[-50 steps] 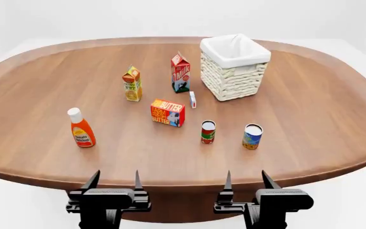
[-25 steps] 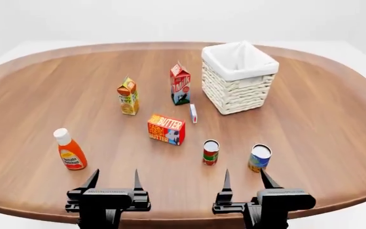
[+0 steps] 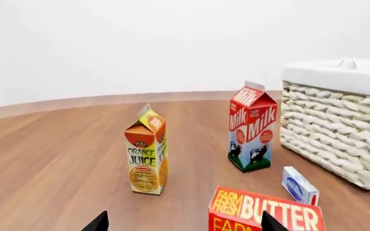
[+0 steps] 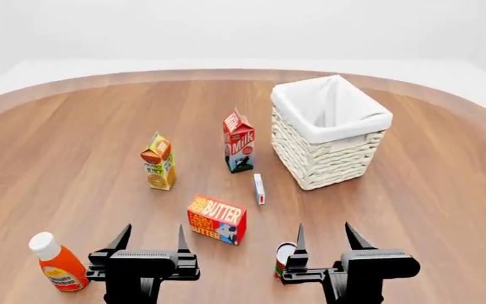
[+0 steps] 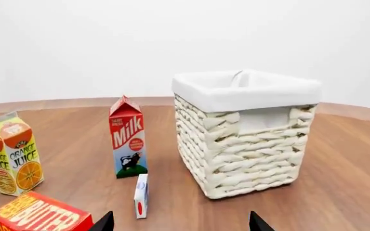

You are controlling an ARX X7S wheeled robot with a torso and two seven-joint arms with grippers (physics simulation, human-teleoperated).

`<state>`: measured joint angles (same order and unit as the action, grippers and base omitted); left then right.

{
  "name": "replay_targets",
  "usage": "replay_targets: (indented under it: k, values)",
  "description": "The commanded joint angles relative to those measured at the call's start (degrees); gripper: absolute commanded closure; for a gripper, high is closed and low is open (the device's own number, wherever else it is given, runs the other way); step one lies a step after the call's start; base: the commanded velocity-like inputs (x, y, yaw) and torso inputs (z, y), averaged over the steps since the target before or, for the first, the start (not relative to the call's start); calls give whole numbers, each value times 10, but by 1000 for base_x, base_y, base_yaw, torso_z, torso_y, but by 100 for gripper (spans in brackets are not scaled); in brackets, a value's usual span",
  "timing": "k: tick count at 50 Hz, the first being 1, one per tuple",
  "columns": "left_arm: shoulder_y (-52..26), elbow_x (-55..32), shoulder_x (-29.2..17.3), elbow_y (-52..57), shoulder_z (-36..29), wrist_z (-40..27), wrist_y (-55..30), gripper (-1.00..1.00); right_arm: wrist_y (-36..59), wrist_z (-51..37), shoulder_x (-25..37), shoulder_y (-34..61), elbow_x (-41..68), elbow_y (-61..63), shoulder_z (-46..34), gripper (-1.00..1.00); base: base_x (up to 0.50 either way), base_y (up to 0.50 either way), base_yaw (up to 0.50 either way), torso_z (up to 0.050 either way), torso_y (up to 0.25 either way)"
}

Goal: Pick up the cream cheese box and the butter, and put them in the basket.

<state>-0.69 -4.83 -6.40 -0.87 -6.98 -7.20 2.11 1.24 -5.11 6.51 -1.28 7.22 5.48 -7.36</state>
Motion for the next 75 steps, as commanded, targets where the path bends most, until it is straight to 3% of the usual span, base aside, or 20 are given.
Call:
replay_targets:
  k: [1, 23, 56, 75]
  values:
    - [0, -4, -6, 2, -7, -8, 0, -100, -1, -7, 6, 1, 5, -2, -8, -100, 500, 0, 0, 0, 0]
    - [-2, -10, -15, 0, -19, -19, 4, -100, -8, -21, 13, 6, 9, -11, -19, -100, 490, 0, 0, 0, 1]
    - [-5, -20, -26, -7, -33, -30, 10, -100, -34, -25, 26, 3, 23, -6, -36, -100, 0, 110, 0, 0, 0]
    - [-5, -21, -32, -6, -42, -38, 11, -100, -38, -29, 31, 5, 31, -9, -44, -100, 326, 0, 0, 0, 1]
